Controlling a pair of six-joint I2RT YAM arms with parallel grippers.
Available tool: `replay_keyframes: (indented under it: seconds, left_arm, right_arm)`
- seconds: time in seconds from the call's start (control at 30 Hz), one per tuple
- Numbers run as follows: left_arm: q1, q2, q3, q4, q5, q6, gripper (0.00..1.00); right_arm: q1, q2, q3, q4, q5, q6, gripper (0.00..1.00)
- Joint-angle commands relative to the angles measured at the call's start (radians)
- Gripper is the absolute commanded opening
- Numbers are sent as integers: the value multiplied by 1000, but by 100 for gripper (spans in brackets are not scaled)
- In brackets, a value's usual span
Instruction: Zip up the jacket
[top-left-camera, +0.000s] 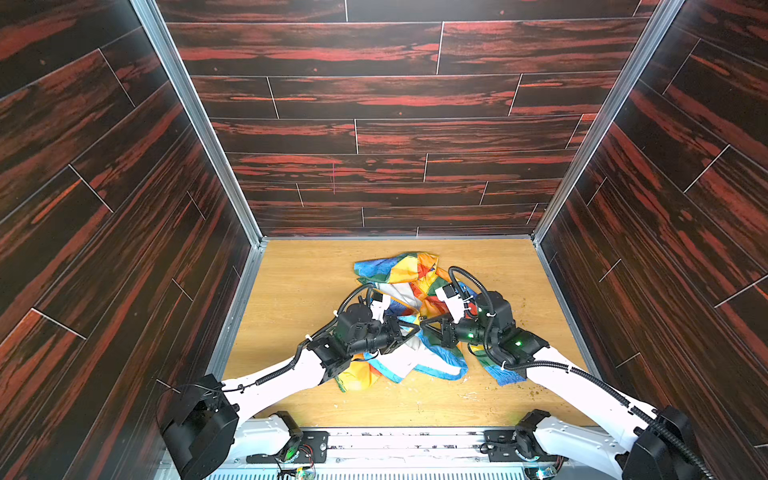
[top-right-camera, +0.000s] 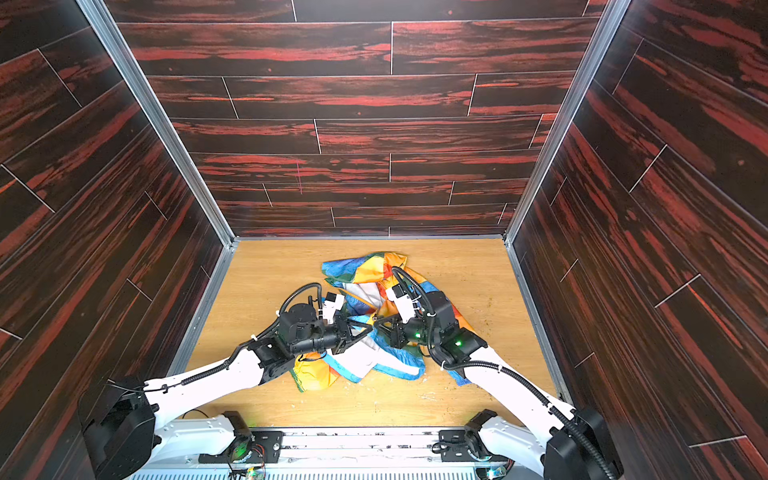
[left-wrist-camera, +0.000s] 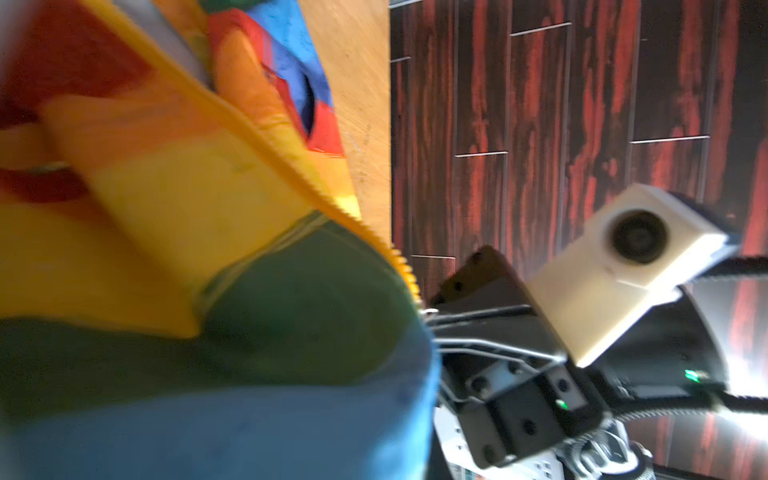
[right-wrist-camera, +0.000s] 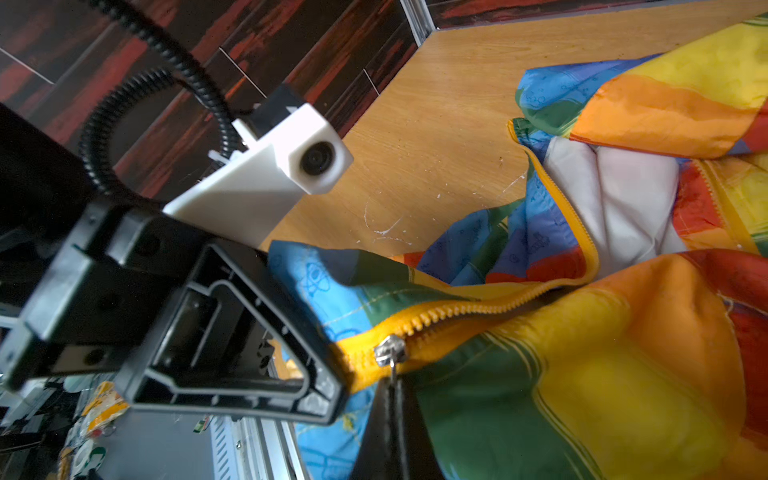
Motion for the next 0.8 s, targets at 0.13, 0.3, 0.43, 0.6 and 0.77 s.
replay_keyframes:
  seconds: [0.13, 0.3, 0.43, 0.6, 0.77]
  left_arm:
    - [13, -49, -125, -88, -39, 7, 0]
    - [16, -41, -171, -86, -14, 20, 0]
    - [16, -40, -199, -74, -1, 27, 0]
    - [18, -48, -244, -38, 4, 13, 0]
    - [21, -65, -272, -34, -3, 2, 0]
  right_arm:
    - [-24, 125, 173, -118, 455, 46, 53]
    - [-94, 344, 342, -169, 569, 82, 65]
    - [-182, 569, 501, -231, 538, 120, 66]
    - [-222, 815, 695, -277, 441, 93, 77]
    - [-222, 979, 812, -319, 421, 71, 77]
